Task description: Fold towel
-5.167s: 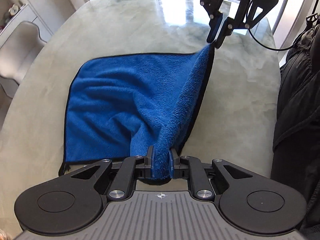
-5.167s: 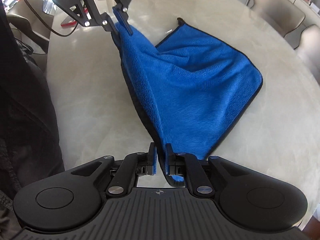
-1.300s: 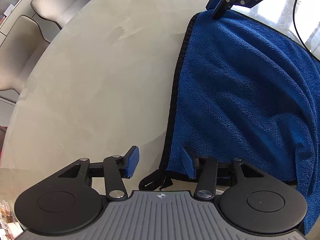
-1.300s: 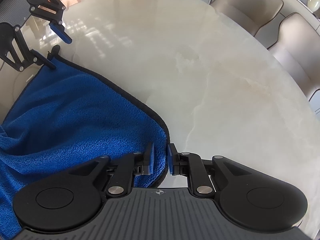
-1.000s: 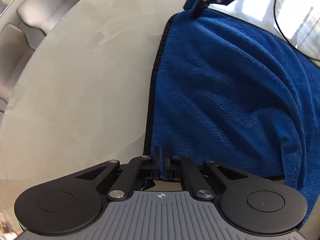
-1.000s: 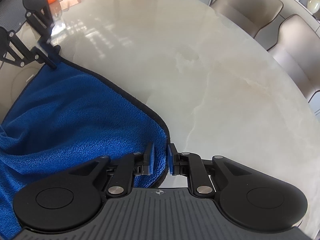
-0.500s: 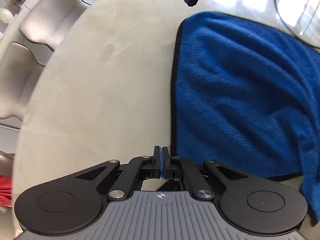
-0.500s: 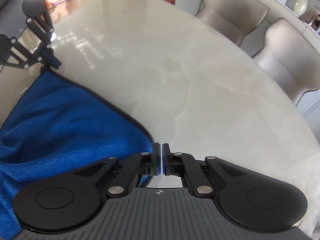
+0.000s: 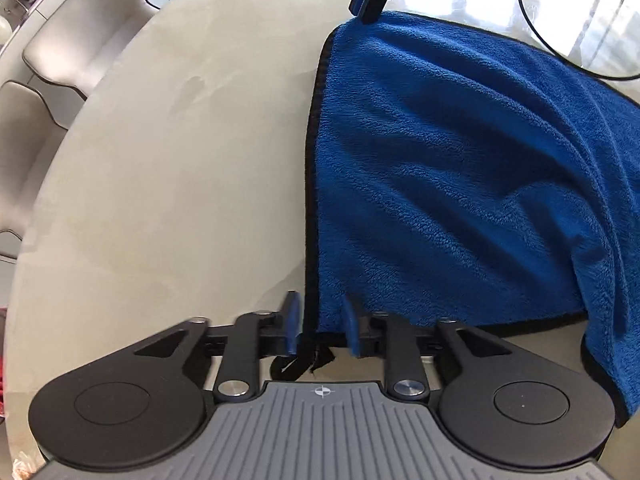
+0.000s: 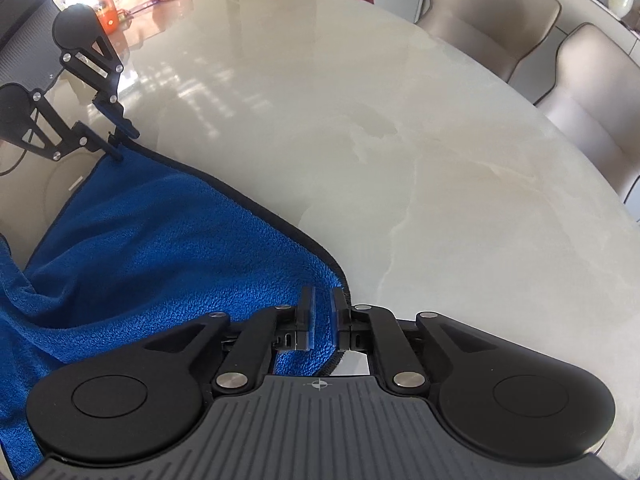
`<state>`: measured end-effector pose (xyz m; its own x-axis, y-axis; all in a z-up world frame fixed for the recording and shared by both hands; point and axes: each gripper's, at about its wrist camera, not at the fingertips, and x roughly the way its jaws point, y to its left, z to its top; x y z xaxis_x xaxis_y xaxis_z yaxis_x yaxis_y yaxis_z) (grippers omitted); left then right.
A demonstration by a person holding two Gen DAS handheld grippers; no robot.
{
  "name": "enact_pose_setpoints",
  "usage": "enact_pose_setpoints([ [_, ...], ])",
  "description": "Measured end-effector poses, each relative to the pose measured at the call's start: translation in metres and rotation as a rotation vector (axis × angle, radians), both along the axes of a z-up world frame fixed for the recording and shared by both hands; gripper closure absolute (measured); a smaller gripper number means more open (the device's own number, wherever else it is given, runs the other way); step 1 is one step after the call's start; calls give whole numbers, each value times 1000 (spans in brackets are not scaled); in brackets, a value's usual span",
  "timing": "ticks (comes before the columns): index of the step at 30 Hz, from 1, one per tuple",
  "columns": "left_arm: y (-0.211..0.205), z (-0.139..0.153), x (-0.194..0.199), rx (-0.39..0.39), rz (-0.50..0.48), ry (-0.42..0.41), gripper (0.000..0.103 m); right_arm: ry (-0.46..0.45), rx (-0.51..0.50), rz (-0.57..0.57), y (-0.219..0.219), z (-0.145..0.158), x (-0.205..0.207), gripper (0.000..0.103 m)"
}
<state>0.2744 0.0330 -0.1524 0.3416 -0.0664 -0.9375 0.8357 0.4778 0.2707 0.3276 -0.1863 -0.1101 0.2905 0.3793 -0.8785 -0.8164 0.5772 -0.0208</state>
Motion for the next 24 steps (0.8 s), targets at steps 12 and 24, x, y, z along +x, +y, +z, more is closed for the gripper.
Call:
enact_pose_setpoints([
  [12, 9, -5, 7, 32, 100, 116, 48, 7, -7, -19, -7, -1, 4, 81],
  [24, 9, -10, 17, -38, 156, 147, 100, 5, -17, 1, -6, -2, -2, 81],
])
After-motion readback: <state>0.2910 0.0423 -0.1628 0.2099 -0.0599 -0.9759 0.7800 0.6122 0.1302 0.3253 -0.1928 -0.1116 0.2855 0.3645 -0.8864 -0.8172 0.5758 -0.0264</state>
